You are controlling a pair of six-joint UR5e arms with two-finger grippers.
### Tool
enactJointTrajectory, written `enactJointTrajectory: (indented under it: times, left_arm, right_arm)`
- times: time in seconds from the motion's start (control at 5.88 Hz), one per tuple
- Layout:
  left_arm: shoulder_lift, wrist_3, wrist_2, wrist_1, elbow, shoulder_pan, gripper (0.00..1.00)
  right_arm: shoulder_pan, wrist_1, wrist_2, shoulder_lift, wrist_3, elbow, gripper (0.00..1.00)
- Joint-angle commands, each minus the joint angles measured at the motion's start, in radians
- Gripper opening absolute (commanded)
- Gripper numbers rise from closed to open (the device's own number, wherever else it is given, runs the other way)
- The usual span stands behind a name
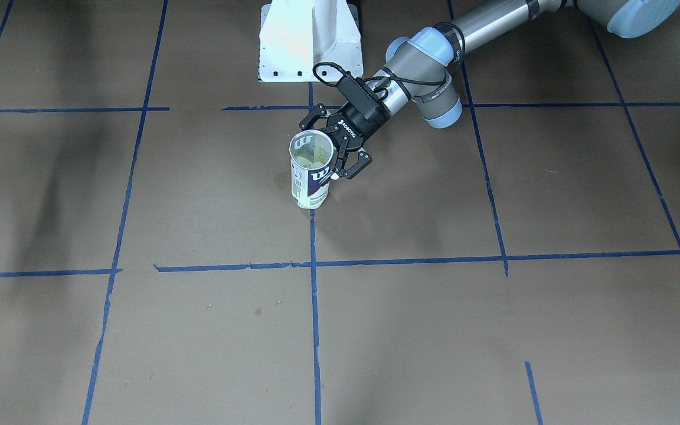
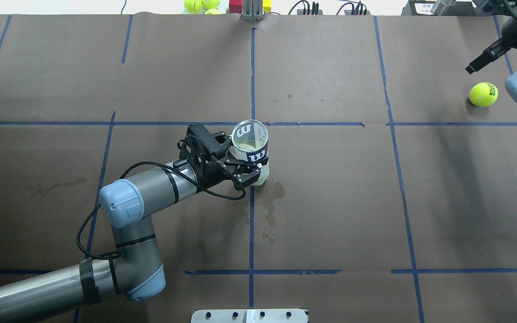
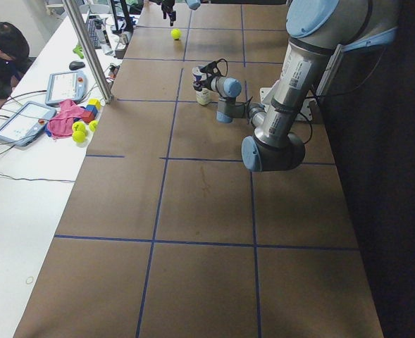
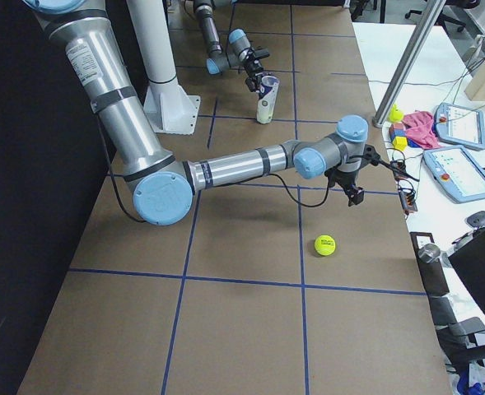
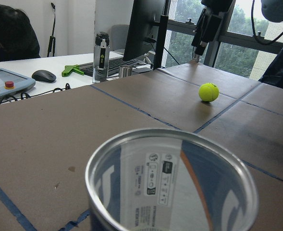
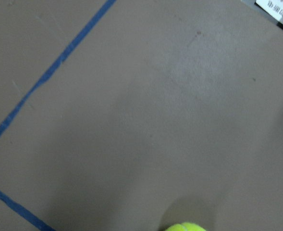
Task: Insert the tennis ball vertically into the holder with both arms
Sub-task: 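Lower the right gripper onto the Wilson ball and grasp it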
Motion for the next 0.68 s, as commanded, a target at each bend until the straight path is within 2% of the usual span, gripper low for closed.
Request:
enactJointTrajectory:
  times: [0.0,0.34,0.51]
  left_arm:
    - [0.0,0.001,0.0,0.0,0.002,-0.001,0.81]
    - [0.0,0.001,0.0,0.0,0.002,-0.001,0.81]
    - [0.0,0.001,0.0,0.0,0.002,-0.001,0.81]
  right_arm:
    - [-0.001,0.048,-0.006,-0.055,-0.03,-0.029,0.99]
    - [-0.018,0.168,-0.026,-0.052,-0.032,-0.139,0.99]
    - [-0.032,0.168,-0.06,-0.053,-0.029,-0.142,0.99]
